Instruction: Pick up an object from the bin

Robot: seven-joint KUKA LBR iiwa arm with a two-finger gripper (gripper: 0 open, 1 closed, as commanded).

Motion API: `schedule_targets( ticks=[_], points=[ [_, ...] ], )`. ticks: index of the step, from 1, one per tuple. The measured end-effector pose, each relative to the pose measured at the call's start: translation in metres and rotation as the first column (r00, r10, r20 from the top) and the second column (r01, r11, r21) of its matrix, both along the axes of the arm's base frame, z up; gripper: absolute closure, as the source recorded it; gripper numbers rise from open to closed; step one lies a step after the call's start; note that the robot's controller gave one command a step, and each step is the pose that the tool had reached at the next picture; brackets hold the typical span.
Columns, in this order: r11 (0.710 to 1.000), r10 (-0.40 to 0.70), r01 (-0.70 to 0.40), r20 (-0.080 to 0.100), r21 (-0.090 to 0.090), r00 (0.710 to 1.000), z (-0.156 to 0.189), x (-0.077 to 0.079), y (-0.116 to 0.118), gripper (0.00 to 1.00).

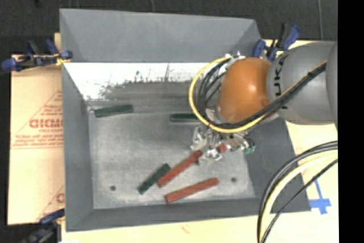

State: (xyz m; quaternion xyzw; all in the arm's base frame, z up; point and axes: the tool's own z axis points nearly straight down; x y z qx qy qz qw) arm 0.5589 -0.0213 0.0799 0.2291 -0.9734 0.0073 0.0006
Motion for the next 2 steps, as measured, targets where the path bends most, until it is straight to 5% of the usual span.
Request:
schedule_targets(
  ticks=[2],
  points=[
    [1.000,0.013,-0.013,-0.001,0.014,1.000,0.025,0.006,0.007,1.00]
  ],
)
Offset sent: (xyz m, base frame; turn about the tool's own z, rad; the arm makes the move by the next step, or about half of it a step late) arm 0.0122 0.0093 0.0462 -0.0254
